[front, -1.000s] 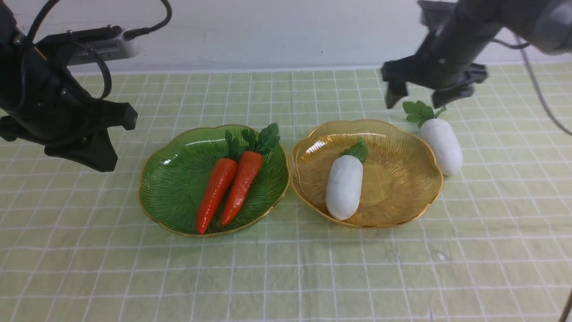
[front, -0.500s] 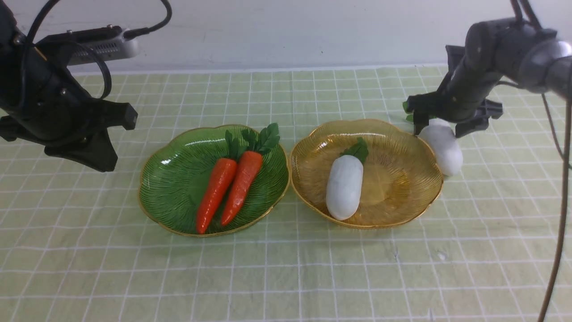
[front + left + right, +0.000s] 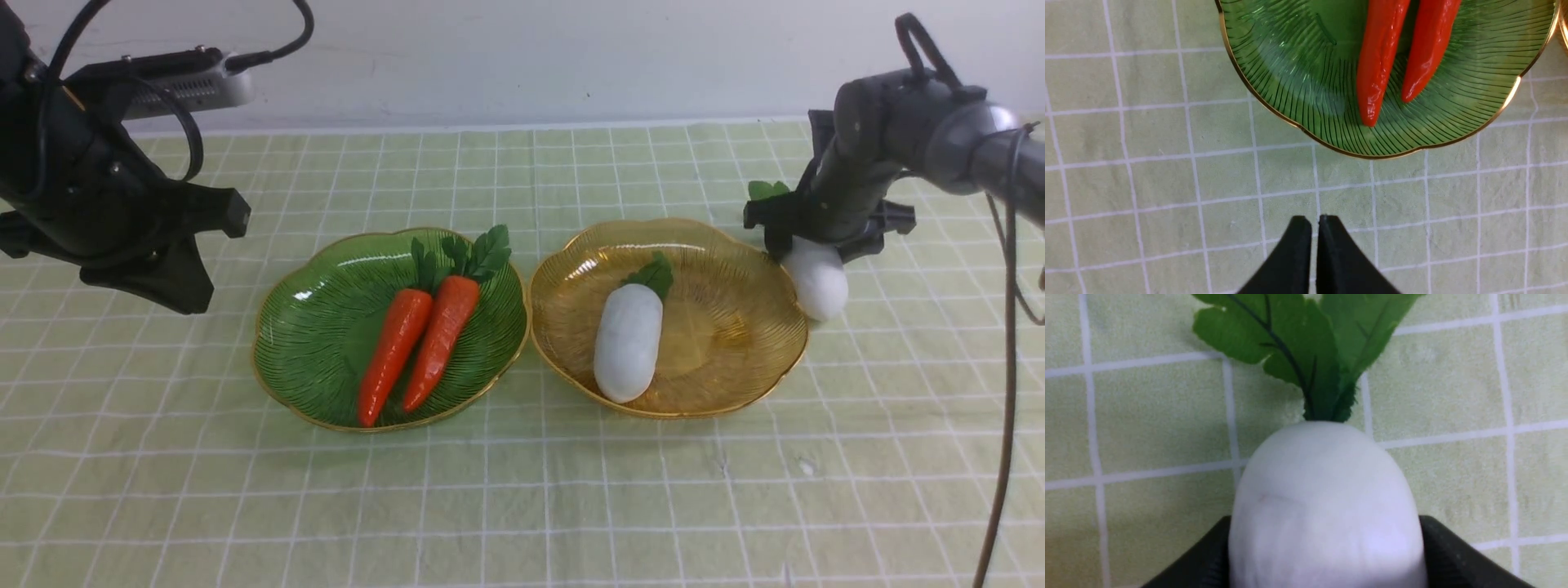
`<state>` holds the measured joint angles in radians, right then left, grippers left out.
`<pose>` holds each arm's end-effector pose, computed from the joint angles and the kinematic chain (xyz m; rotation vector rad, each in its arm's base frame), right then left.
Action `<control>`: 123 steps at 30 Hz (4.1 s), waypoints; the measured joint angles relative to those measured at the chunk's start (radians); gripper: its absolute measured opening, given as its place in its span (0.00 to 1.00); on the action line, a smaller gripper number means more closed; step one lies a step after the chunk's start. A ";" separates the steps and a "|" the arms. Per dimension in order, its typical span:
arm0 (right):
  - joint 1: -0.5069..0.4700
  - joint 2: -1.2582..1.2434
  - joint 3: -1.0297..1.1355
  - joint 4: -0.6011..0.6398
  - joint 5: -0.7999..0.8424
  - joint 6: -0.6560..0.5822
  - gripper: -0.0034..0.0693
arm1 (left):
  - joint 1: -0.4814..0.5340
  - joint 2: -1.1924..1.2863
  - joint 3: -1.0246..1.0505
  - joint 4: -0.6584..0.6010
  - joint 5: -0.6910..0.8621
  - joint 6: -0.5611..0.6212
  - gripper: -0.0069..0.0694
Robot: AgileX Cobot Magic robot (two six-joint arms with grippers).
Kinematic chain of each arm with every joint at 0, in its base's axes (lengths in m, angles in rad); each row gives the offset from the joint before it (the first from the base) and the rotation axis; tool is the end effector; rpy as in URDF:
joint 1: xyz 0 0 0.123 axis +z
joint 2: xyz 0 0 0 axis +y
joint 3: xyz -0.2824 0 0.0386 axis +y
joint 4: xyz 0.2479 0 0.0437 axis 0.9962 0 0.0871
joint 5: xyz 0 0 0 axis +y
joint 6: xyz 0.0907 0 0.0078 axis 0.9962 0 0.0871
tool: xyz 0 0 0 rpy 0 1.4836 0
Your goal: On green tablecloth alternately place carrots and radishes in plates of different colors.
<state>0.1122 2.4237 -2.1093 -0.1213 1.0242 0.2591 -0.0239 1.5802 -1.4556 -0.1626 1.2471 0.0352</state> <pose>0.5138 0.0484 0.1587 0.1410 2.8028 -0.0736 0.3179 -0.0216 0.3313 0.0420 2.8459 -0.2281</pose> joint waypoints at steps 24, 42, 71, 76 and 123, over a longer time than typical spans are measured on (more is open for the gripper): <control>-0.011 -0.337 0.010 0.348 0.230 -0.177 0.70 | 0.000 0.000 0.000 0.049 -0.001 0.000 0.10; 0.186 -0.225 0.184 0.350 0.219 -0.166 0.81 | 0.000 0.000 0.000 0.068 -0.001 0.000 0.10; 0.184 -1.380 0.765 0.161 0.238 -0.284 0.73 | 0.000 0.000 0.000 0.093 -0.001 0.002 0.10; 0.184 -1.843 1.117 0.148 0.007 -0.298 0.57 | 0.000 0.000 0.000 0.097 -0.001 0.002 0.10; 0.184 -2.439 1.739 0.183 -0.682 -0.382 0.03 | 0.000 0.000 0.000 0.100 -0.001 0.002 0.10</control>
<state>0.2960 -0.0149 -0.3701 0.0617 0.3427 -0.1233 -0.0239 1.5802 -1.4556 -0.0622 1.2461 0.0371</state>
